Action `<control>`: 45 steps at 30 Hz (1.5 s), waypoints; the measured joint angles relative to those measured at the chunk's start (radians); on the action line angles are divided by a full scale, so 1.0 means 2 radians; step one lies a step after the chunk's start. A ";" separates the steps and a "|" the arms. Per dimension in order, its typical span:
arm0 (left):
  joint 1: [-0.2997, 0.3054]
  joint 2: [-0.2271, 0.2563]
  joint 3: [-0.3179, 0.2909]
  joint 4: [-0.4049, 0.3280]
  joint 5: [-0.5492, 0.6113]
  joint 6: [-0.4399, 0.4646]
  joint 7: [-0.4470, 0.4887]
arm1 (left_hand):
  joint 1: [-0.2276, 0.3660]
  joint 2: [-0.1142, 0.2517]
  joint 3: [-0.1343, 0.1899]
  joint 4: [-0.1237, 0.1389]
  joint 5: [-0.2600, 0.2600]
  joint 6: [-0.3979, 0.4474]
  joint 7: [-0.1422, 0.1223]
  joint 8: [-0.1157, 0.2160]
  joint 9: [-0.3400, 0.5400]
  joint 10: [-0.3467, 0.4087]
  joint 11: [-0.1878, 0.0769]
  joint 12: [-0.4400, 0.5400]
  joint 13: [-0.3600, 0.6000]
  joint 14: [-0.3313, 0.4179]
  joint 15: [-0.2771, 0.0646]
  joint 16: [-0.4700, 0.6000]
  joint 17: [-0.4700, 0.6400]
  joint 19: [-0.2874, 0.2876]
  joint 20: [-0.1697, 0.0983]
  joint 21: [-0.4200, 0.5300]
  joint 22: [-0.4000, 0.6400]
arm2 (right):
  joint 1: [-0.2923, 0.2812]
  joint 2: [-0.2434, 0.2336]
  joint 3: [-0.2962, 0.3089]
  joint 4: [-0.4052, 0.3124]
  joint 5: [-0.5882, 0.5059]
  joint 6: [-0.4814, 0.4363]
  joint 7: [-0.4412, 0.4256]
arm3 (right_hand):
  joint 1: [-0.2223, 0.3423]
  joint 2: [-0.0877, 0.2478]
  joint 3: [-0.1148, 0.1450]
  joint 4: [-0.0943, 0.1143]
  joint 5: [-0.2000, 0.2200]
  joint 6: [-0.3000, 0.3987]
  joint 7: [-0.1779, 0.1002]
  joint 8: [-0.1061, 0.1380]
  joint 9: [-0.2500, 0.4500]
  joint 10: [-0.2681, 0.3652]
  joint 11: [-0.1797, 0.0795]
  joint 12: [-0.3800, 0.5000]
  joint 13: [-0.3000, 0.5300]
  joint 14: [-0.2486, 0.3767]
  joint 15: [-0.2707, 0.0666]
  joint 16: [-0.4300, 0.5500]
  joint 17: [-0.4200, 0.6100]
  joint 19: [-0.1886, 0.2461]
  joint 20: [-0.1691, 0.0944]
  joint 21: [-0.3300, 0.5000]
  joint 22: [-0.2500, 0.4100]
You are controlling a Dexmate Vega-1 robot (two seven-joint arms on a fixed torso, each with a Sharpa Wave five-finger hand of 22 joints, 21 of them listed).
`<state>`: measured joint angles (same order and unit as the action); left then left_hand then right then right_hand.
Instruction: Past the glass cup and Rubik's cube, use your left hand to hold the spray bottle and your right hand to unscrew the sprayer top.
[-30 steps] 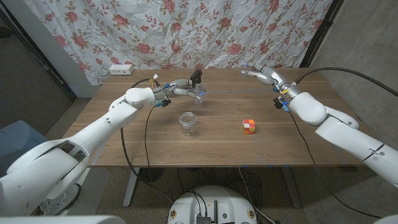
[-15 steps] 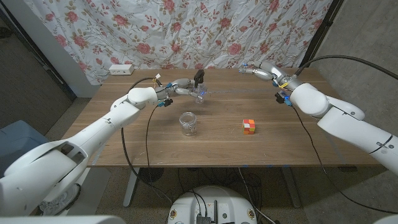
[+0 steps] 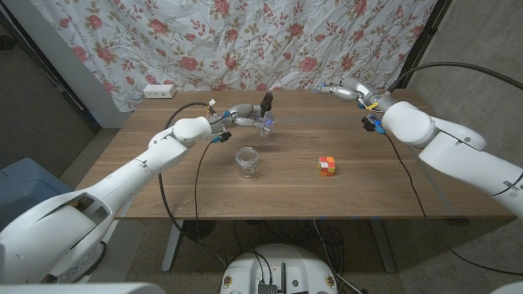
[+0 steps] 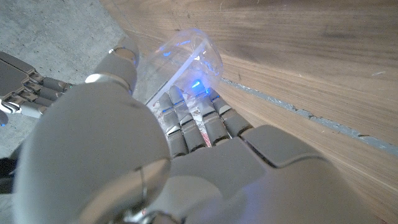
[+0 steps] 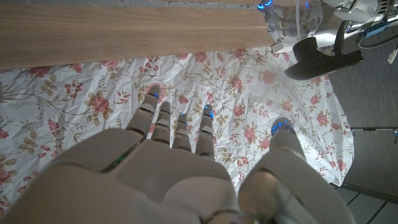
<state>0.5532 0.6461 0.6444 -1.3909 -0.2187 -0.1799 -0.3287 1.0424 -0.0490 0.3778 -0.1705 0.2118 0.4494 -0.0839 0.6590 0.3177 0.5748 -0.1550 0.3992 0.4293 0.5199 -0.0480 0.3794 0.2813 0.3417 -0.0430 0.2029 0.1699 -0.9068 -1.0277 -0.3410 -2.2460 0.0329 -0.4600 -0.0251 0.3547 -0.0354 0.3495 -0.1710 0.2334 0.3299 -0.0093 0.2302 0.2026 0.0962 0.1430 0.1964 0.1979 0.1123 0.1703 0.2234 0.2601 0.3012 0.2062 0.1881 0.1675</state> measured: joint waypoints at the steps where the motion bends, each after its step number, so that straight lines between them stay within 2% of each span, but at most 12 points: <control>1: 0.001 0.000 0.000 -0.001 0.002 0.003 0.005 | 0.000 0.000 0.000 0.000 0.000 0.000 0.000 0.000 0.000 0.000 0.000 0.000 0.000 0.000 0.000 0.000 0.000 0.000 0.000 0.000 0.000 | 0.004 0.000 -0.002 -0.004 0.001 -0.004 0.001 | 0.001 -0.001 0.000 0.000 0.002 0.000 0.001 0.000 0.000 0.000 0.003 0.000 0.000 -0.001 0.002 0.000 0.000 -0.002 0.002 0.000 0.000; 5: 0.009 0.003 -0.002 -0.018 0.009 0.014 0.021 | 0.000 0.000 -0.003 0.001 0.000 0.000 0.000 0.000 0.000 0.000 0.000 0.000 0.000 0.000 0.000 0.000 0.000 0.000 0.000 0.000 0.000 | 0.017 0.000 -0.011 -0.017 0.006 -0.028 0.008 | 0.004 0.003 0.000 0.000 0.004 0.003 0.011 0.000 0.000 -0.001 0.014 0.000 0.000 -0.007 0.013 0.000 0.000 -0.007 0.004 0.000 0.000; 10: 0.016 0.006 -0.003 -0.033 0.014 0.025 0.036 | -0.001 0.001 -0.003 0.001 0.000 0.000 0.000 0.003 0.000 0.000 0.000 0.000 0.002 0.000 0.000 0.000 0.000 0.003 0.003 0.000 0.000 | 0.033 0.000 -0.024 -0.029 0.009 -0.051 0.016 | 0.004 0.003 0.000 0.000 0.004 0.007 0.023 0.000 0.002 -0.001 0.020 0.000 0.000 -0.012 0.018 0.000 0.000 -0.014 0.003 -0.003 0.000; 14: 0.024 0.009 -0.005 -0.049 0.019 0.038 0.049 | -0.001 0.001 -0.004 0.003 0.000 0.000 0.000 0.004 -0.001 0.000 0.000 0.000 0.002 0.002 0.000 0.000 0.000 0.003 0.003 0.000 0.000 | 0.050 -0.001 -0.039 -0.039 0.010 -0.072 0.026 | 0.004 0.003 -0.003 0.003 0.004 0.008 0.026 0.000 0.002 -0.003 0.022 0.000 0.000 -0.014 0.020 0.000 0.000 -0.017 0.006 -0.003 0.000; 19: 0.030 0.011 -0.007 -0.063 0.023 0.049 0.062 | -0.001 0.001 -0.005 0.002 0.000 0.000 0.000 0.004 -0.001 0.005 0.001 -0.001 0.003 0.005 0.000 0.000 -0.001 0.004 0.002 0.000 0.000 | 0.069 0.000 -0.055 -0.048 0.010 -0.090 0.037 | -0.006 -0.007 -0.005 0.009 0.004 0.000 0.037 0.000 0.005 -0.004 0.029 0.000 0.000 -0.018 0.023 -0.003 0.001 -0.025 0.005 -0.003 0.000; 22: 0.033 0.012 -0.008 -0.069 0.025 0.053 0.067 | -0.001 0.001 -0.005 0.002 0.000 0.000 0.000 0.004 -0.002 0.005 0.001 -0.001 0.005 0.005 0.000 0.000 -0.001 0.005 0.000 0.000 0.000 | 0.083 0.002 -0.068 -0.053 0.010 -0.101 0.046 | -0.006 -0.007 -0.006 0.010 0.004 -0.001 0.038 -0.003 0.005 -0.009 0.033 0.000 0.000 -0.022 0.023 -0.003 0.001 -0.030 0.005 -0.003 0.001; 26: 0.037 0.013 -0.008 -0.079 0.029 0.061 0.077 | -0.001 0.001 -0.006 0.002 0.000 0.000 0.000 0.005 -0.002 0.005 0.001 -0.001 0.005 0.005 0.000 0.000 -0.001 0.005 0.000 0.000 0.000 | 0.096 0.005 -0.081 -0.060 0.007 -0.115 0.053 | -0.015 -0.009 -0.007 0.011 0.004 -0.007 0.044 -0.003 0.005 -0.010 0.034 0.000 0.000 -0.023 0.023 -0.003 0.001 -0.032 0.003 -0.003 0.000; 31: 0.041 0.014 -0.009 -0.091 0.034 0.073 0.088 | -0.001 0.001 -0.008 0.004 0.000 0.000 0.000 0.008 -0.002 0.011 0.000 -0.002 0.005 0.006 0.000 0.000 -0.004 0.005 0.000 0.000 0.000 | 0.110 0.008 -0.098 -0.069 -0.002 -0.131 0.057 | -0.015 -0.009 -0.008 0.012 0.001 -0.010 0.052 -0.006 0.007 -0.012 0.037 0.000 0.000 -0.028 0.024 -0.003 0.001 -0.035 0.006 -0.003 0.001; 35: 0.046 0.016 -0.010 -0.104 0.039 0.086 0.099 | -0.001 0.001 -0.008 0.004 0.000 0.004 0.001 0.008 -0.002 0.011 0.000 0.000 0.007 0.011 0.000 0.000 -0.004 0.005 0.000 0.000 0.000 | 0.125 0.013 -0.117 -0.079 -0.016 -0.151 0.059 | -0.015 -0.009 -0.008 0.012 0.001 -0.012 0.054 -0.006 0.007 -0.012 0.037 0.000 0.000 -0.028 0.024 -0.003 0.001 -0.038 0.002 -0.003 0.001; 38: 0.048 0.018 -0.010 -0.113 0.042 0.094 0.105 | -0.001 0.001 -0.008 0.004 0.000 0.004 0.001 0.008 -0.002 0.011 0.000 0.000 0.007 0.011 0.000 0.000 -0.004 0.005 0.000 0.000 0.000 | 0.134 0.015 -0.128 -0.084 -0.026 -0.165 0.061 | -0.015 -0.009 -0.008 0.012 0.001 -0.012 0.060 -0.006 0.007 -0.012 0.037 0.000 0.000 -0.028 0.024 -0.003 0.001 -0.038 0.002 -0.003 0.001; 43: 0.053 0.021 -0.011 -0.129 0.048 0.114 0.117 | -0.001 0.001 -0.008 0.003 0.000 0.004 0.001 0.011 -0.003 0.012 0.001 0.000 0.007 0.013 -0.002 0.000 -0.004 0.007 0.002 0.000 0.000 | 0.154 0.023 -0.155 -0.094 -0.046 -0.190 0.065 | -0.015 -0.009 -0.008 0.012 0.001 -0.012 0.060 -0.006 0.007 -0.012 0.037 0.000 0.000 -0.028 0.024 -0.003 0.001 -0.038 0.002 -0.003 0.001; 45: 0.054 0.021 -0.011 -0.134 0.048 0.114 0.117 | -0.001 0.001 -0.008 0.003 0.000 0.004 0.001 0.011 -0.004 0.014 0.002 0.000 0.007 0.013 -0.003 -0.001 -0.004 0.007 0.002 0.000 0.000 | 0.155 0.023 -0.156 -0.094 -0.052 -0.198 0.067 | -0.015 -0.009 -0.008 0.012 0.001 -0.015 0.063 -0.006 0.007 -0.012 0.037 0.000 0.000 -0.028 0.024 -0.003 0.001 -0.038 0.002 -0.003 0.001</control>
<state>0.6618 0.6887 0.6223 -1.6588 -0.1237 0.0488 -0.0945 1.0399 -0.0465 0.3613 -0.1647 0.2117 0.4581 -0.0822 0.6807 0.3106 0.6021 -0.1501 0.3997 0.4434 0.5468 -0.0535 0.3784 0.2723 0.3561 -0.0394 0.2029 0.1699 -0.5976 -0.9814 -0.6521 -2.4342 -0.0707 -0.8556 0.1094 0.3250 -0.0537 0.3343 -0.1473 0.2360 0.2997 0.1162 0.2183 0.2164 0.0713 0.2163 0.1963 0.1977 0.0571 0.2181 0.2165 0.2626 0.2245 0.2107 0.1811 0.1702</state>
